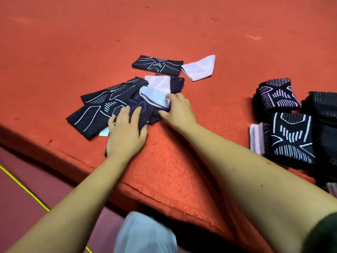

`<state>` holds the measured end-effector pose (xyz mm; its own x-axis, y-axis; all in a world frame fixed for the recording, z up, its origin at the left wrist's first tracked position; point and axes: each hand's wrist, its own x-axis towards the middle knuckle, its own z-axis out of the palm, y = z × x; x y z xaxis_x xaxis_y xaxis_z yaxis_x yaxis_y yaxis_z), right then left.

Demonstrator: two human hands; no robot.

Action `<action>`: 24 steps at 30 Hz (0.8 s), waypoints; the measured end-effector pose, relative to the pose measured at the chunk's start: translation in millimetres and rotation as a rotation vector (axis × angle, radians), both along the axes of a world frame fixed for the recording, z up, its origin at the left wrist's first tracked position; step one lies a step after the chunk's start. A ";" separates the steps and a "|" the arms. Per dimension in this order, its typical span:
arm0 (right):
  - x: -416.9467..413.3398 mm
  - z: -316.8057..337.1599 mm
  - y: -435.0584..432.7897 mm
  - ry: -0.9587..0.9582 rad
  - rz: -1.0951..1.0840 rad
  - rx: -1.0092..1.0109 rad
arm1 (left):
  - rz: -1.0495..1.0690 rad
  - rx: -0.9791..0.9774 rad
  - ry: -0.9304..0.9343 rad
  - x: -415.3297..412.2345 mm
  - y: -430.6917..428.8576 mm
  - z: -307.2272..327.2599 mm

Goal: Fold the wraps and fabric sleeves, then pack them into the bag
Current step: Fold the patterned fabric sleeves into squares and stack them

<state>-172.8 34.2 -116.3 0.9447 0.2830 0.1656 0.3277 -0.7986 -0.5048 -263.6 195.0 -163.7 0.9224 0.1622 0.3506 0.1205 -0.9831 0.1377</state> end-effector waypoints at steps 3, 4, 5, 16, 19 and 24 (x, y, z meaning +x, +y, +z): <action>9.8 -8.4 8.0 -0.054 -0.010 -0.024 | -0.004 -0.003 -0.018 0.9 0.1 -1.2; 12.1 -9.7 8.5 -0.075 -0.019 -0.014 | -0.003 -0.003 -0.027 0.9 0.4 -1.8; 13.8 -9.4 8.0 -0.099 -0.029 -0.014 | -0.001 0.000 -0.034 1.1 0.6 -2.2; -40.8 2.0 -51.6 -0.290 0.068 0.010 | -0.111 -0.124 -0.072 -7.2 -3.4 8.4; -77.0 -3.4 -77.0 -0.292 0.112 0.048 | -0.384 -0.160 -0.186 -14.9 -11.9 14.4; -131.2 -13.0 -114.0 -0.199 0.107 0.264 | -0.746 -0.460 -0.011 -49.6 -57.7 16.5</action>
